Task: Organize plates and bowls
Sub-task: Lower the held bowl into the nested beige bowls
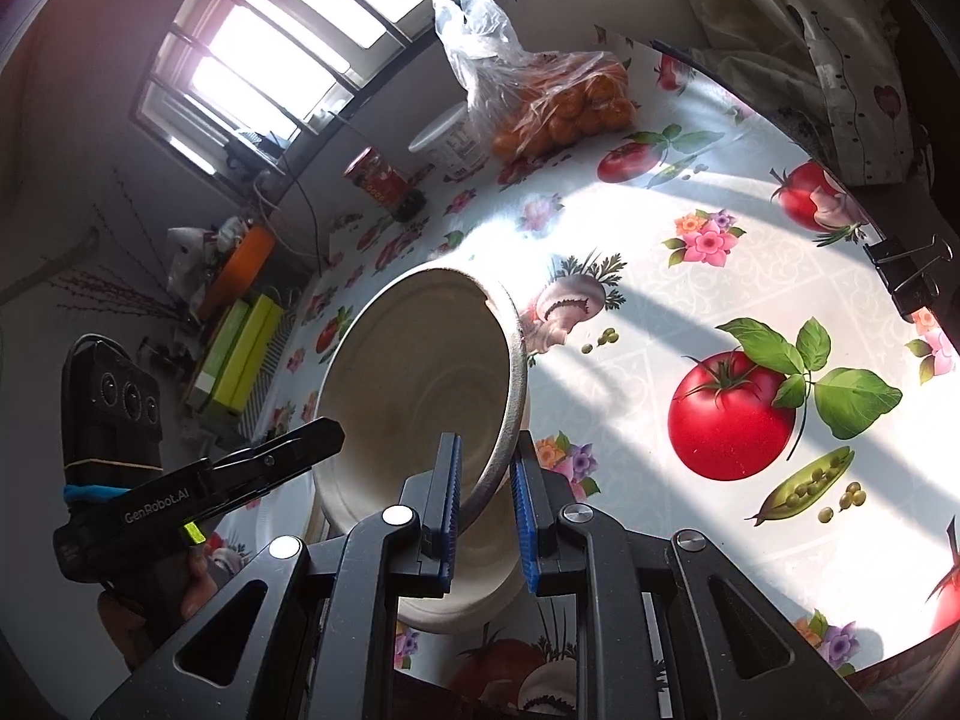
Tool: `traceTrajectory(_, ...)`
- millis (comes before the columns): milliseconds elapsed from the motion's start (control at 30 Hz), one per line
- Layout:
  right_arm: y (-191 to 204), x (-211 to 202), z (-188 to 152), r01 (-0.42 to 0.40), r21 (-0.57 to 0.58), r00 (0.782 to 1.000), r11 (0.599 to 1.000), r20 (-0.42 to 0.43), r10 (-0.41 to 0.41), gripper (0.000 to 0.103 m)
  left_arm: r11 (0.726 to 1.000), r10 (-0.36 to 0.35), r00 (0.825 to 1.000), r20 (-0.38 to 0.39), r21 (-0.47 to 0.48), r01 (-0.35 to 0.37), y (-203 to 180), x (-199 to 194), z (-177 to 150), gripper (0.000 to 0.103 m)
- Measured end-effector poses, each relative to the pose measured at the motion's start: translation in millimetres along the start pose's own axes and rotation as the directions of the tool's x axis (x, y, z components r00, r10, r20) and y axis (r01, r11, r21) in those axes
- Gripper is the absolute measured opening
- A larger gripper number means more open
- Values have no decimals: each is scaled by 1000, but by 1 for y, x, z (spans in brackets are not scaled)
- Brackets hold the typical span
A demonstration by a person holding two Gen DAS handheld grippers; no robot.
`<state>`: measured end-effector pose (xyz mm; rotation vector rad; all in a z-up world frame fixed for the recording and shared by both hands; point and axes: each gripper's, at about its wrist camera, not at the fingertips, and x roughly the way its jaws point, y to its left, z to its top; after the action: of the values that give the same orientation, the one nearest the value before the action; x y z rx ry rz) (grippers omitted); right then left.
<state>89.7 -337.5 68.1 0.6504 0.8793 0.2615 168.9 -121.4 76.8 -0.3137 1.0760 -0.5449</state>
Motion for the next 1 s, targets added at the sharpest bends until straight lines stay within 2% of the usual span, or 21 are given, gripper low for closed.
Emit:
traceTrajectory(733, 11, 9, -30, -5, -22, 1000, 1000, -30, 5, 17, 999, 36, 999, 8, 12, -36, 15, -13, -34, 19)
traceTrajectory(1000, 11, 10, -36, 29, -47, 999, 998, -28, -30, 17, 999, 45, 999, -14, 5, -45, 19, -6, -42, 19)
